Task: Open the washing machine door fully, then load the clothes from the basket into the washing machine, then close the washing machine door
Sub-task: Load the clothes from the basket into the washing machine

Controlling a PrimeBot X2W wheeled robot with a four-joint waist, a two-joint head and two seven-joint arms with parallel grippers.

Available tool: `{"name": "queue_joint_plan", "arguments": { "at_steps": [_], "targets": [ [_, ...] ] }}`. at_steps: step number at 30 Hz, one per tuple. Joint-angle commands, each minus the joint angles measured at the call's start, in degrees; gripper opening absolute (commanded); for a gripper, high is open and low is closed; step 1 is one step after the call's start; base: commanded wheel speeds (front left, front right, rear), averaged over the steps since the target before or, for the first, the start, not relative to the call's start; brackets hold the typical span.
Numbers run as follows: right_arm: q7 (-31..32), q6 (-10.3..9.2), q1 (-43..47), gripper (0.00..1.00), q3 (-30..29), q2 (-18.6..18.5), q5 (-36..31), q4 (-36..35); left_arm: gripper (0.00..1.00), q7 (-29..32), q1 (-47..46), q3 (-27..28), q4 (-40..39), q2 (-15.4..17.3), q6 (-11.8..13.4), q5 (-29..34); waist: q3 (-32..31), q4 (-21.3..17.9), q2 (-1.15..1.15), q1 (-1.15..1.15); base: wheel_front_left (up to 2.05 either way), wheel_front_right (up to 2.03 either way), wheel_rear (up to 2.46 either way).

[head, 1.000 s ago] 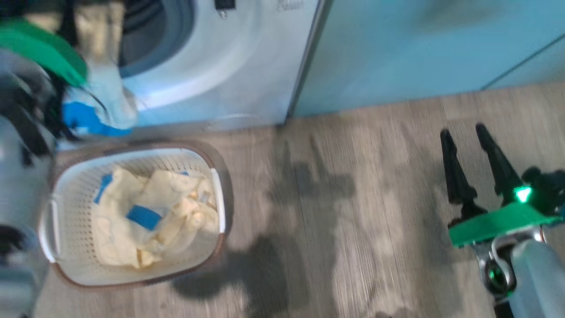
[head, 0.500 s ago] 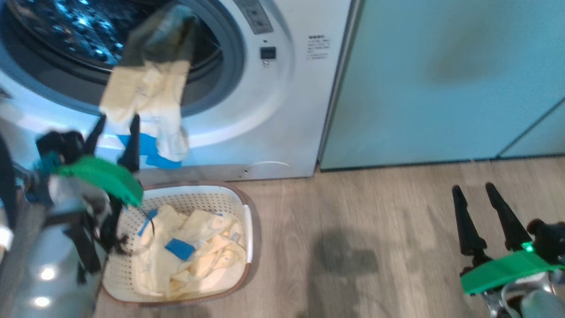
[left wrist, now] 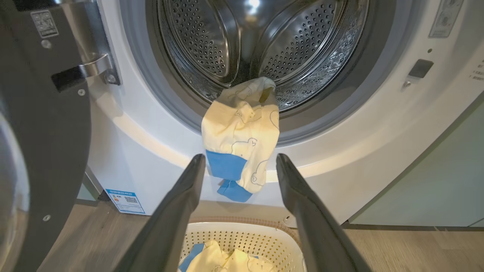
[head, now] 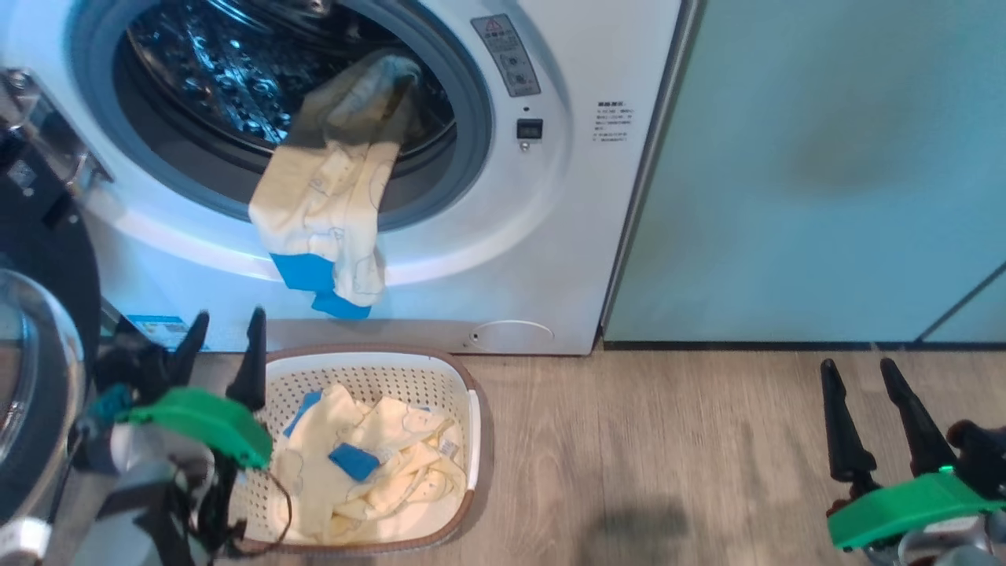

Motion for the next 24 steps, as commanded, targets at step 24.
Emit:
{"name": "queue_joint_plan", "arguments": {
  "at_steps": [24],
  "targets": [
    [-0.5,0.10,0.2,1.00,0.4,-0.5,-0.1,-2.4,1.00,-0.3,4.7,0.0,-3.6,1.2,-0.1,-0.9,-0.7,1.3,0.00,0.01,0.00,0.00,0.00]
  ]
}}
